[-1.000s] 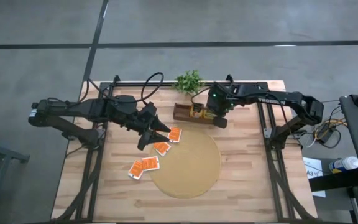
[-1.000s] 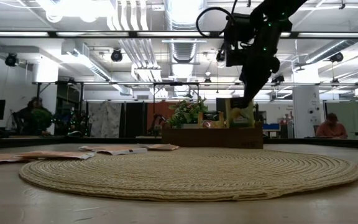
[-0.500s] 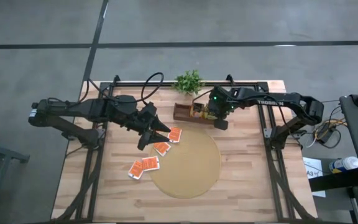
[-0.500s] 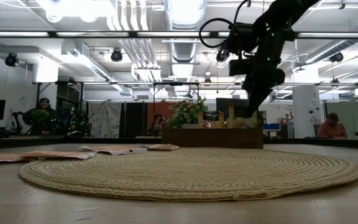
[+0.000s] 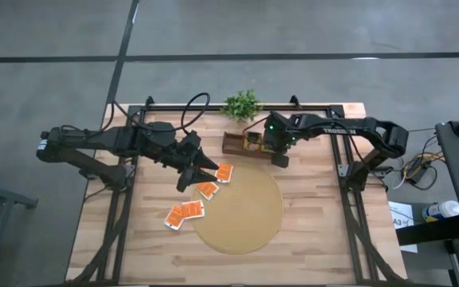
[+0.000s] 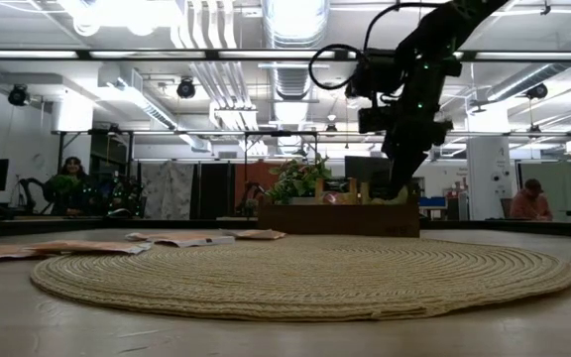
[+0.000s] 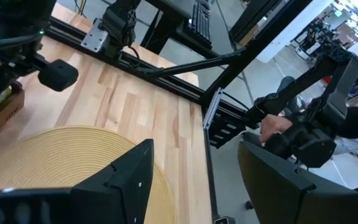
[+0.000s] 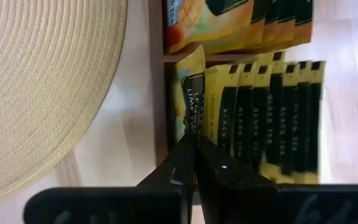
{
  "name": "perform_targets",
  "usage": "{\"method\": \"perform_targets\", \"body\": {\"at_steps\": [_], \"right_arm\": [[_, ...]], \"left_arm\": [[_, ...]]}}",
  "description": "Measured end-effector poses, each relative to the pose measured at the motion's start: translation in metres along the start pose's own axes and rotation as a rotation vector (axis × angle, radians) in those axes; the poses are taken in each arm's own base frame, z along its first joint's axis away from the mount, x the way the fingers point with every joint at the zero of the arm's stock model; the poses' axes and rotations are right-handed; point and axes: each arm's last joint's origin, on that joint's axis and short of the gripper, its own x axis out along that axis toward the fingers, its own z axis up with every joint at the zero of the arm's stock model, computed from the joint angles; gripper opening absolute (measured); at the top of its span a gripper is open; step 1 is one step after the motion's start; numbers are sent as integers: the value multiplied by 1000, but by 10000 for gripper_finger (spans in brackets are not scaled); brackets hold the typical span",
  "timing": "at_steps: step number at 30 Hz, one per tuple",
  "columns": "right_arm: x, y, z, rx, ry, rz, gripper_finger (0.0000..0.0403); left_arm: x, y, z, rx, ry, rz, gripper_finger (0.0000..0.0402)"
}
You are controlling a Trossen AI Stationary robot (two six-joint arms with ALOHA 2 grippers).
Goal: Pick & Place Tea
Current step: Put the yellow tea bag into the right section of the wooden organizer, then put the white tea bag into the left section of the wooden organizer
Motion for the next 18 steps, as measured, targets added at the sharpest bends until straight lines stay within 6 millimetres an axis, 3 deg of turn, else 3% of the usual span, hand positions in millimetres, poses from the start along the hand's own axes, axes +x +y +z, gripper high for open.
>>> {"method": "perform_targets", "body": {"at_steps": [9, 18], "right_arm": [[-13, -4, 18, -32, -50, -14, 13], [-8, -4, 18, -31, 13, -2, 80]], "left_arm": [[0, 0, 0, -28, 0, -1, 226], [0, 0, 0, -35, 0, -1, 226]]}}
